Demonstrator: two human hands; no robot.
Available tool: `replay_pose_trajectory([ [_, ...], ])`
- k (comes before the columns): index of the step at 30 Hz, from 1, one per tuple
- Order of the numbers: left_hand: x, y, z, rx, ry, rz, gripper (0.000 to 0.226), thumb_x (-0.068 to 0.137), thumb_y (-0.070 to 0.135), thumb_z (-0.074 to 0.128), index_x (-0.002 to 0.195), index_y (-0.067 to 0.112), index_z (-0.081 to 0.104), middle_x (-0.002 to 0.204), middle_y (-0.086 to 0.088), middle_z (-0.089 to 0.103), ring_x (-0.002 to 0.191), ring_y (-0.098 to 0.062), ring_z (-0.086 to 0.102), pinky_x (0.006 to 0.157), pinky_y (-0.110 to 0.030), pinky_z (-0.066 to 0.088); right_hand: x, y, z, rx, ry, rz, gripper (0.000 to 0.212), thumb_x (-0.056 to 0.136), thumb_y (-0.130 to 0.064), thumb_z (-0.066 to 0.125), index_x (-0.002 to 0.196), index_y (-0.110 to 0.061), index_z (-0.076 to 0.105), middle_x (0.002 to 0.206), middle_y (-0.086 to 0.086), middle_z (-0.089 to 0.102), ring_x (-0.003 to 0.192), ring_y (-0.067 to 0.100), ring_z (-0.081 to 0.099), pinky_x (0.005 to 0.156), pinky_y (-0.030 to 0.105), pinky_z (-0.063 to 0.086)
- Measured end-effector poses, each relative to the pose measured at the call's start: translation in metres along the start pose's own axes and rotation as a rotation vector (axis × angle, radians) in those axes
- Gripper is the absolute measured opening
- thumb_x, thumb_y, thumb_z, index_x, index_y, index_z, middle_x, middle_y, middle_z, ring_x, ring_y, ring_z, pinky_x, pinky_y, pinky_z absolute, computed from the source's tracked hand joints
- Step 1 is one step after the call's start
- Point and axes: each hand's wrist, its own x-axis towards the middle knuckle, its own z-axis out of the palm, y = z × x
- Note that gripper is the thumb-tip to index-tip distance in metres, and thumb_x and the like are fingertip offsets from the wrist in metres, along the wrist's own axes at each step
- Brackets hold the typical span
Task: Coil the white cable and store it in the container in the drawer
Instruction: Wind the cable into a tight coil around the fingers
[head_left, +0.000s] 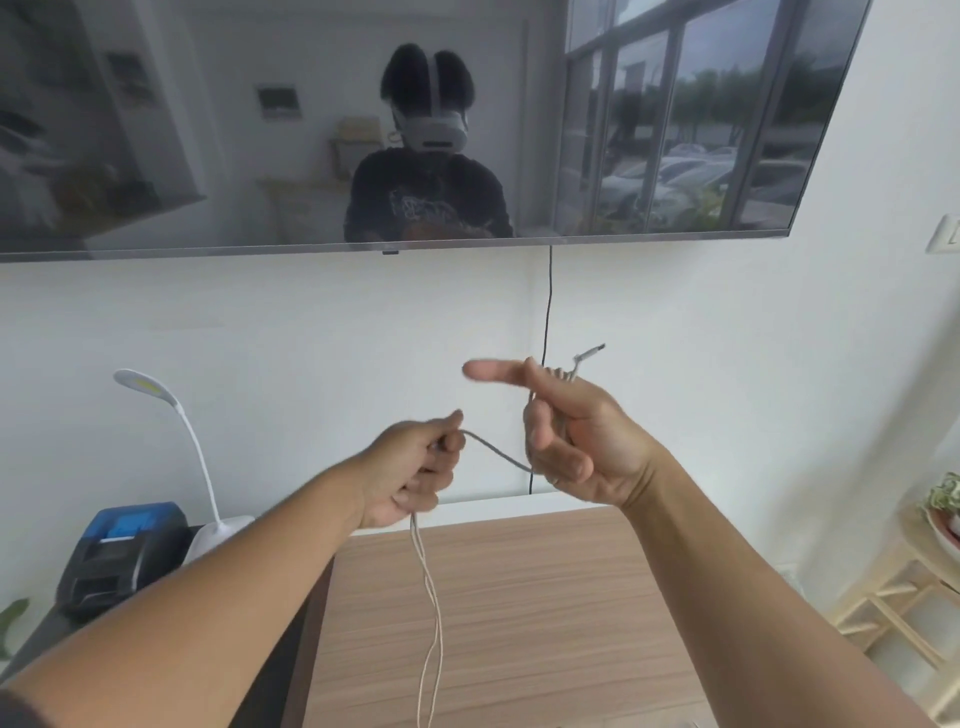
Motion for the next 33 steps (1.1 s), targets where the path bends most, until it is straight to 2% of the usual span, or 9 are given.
replay_pose_trajectory([
  [2, 0.001, 0.017, 0.000, 0.065, 0.010, 0.035, 0.039, 0.101, 0.041, 0.053, 0.068, 0.021, 0.050, 0.058, 0.006, 0.025, 0.039, -0.007, 0.017, 0.030, -0.014, 0.015, 0.000, 0.011, 0.000, -0.074, -0.025, 0.084, 0.049, 0.110, -0.034, 0.033, 0.137, -0.003, 0.058, 0.071, 0.004, 0.078, 0.037, 0.008, 0.060, 0.035, 0.016, 0.041],
  [5, 0.002, 0.038, 0.006, 0.209, 0.039, 0.060, 0.040, 0.102, 0.044, 0.053, 0.071, 0.018, 0.054, 0.054, 0.006, 0.029, 0.038, -0.007, 0.017, 0.030, -0.014, 0.015, 0.001, 0.022, 0.001, -0.155, -0.056, 0.209, 0.052, 0.108, -0.043, 0.038, 0.131, -0.005, 0.065, 0.101, 0.014, 0.079, 0.065, 0.020, 0.077, 0.040, 0.020, 0.049],
  [10, 0.003, 0.055, 0.024, 0.524, 0.130, 0.151, 0.039, 0.102, 0.047, 0.046, 0.085, 0.014, 0.058, 0.046, 0.012, 0.036, 0.035, -0.008, 0.023, 0.033, -0.016, 0.017, 0.007, 0.039, -0.006, -0.084, -0.021, 0.293, 0.064, 0.108, -0.052, 0.037, 0.145, -0.002, 0.051, 0.143, 0.022, 0.060, 0.122, 0.041, 0.065, 0.082, 0.040, 0.063],
  [15, 0.000, 0.039, 0.038, 0.820, 0.196, 0.327, 0.040, 0.101, 0.045, 0.043, 0.079, 0.019, 0.064, 0.049, 0.017, 0.062, 0.044, 0.004, 0.058, 0.052, -0.021, 0.045, 0.010, 0.047, -0.008, 0.051, 0.111, 0.170, 0.045, 0.110, -0.043, 0.035, 0.135, -0.020, 0.064, 0.138, 0.006, 0.066, 0.137, 0.034, 0.054, 0.116, 0.041, 0.039],
  [18, -0.002, 0.024, 0.041, 0.943, 0.271, 0.480, 0.038, 0.102, 0.041, 0.044, 0.075, 0.024, 0.064, 0.066, 0.019, 0.068, 0.061, 0.007, 0.062, 0.062, -0.023, 0.045, 0.012, 0.051, -0.007, 0.056, 0.173, 0.084, 0.052, 0.112, -0.039, 0.026, 0.126, -0.012, 0.069, 0.128, 0.005, 0.070, 0.138, 0.020, 0.053, 0.123, 0.037, 0.026],
  [21, -0.004, 0.006, 0.044, 1.024, 0.269, 0.563, 0.037, 0.104, 0.041, 0.041, 0.077, 0.026, 0.061, 0.077, 0.008, 0.067, 0.070, -0.008, 0.065, 0.064, -0.031, 0.050, 0.015, 0.048, -0.010, 0.118, 0.287, 0.046, 0.052, 0.111, -0.042, 0.028, 0.141, -0.007, 0.052, 0.146, -0.004, 0.060, 0.140, 0.012, 0.049, 0.119, 0.036, 0.029],
  [24, -0.005, -0.013, 0.047, 0.976, 0.235, 0.579, 0.036, 0.105, 0.042, 0.040, 0.080, 0.024, 0.059, 0.062, 0.015, 0.061, 0.052, -0.002, 0.052, 0.052, -0.023, 0.042, 0.018, 0.043, -0.010, 0.275, 0.381, 0.009, 0.055, 0.109, -0.045, 0.036, 0.153, -0.013, 0.038, 0.144, -0.008, 0.062, 0.138, 0.019, 0.053, 0.105, 0.035, 0.042],
  [30, -0.001, -0.033, 0.038, 0.766, 0.156, 0.495, 0.037, 0.106, 0.040, 0.040, 0.077, 0.022, 0.056, 0.044, 0.018, 0.042, 0.039, -0.003, 0.034, 0.043, -0.015, 0.028, 0.018, 0.039, -0.005, 0.312, 0.418, -0.089, 0.043, 0.111, -0.033, 0.037, 0.115, -0.004, 0.068, 0.135, 0.024, 0.065, 0.124, 0.030, 0.065, 0.096, 0.040, 0.056],
  [33, -0.002, -0.044, 0.029, 0.650, 0.069, 0.383, 0.039, 0.106, 0.039, 0.042, 0.074, 0.022, 0.057, 0.051, 0.014, 0.039, 0.043, -0.007, 0.029, 0.042, -0.020, 0.026, 0.016, 0.032, -0.007, 0.372, 0.467, -0.151, 0.032, 0.110, -0.030, 0.043, 0.103, -0.009, 0.065, 0.111, 0.014, 0.078, 0.092, 0.019, 0.078, 0.073, 0.030, 0.063],
])
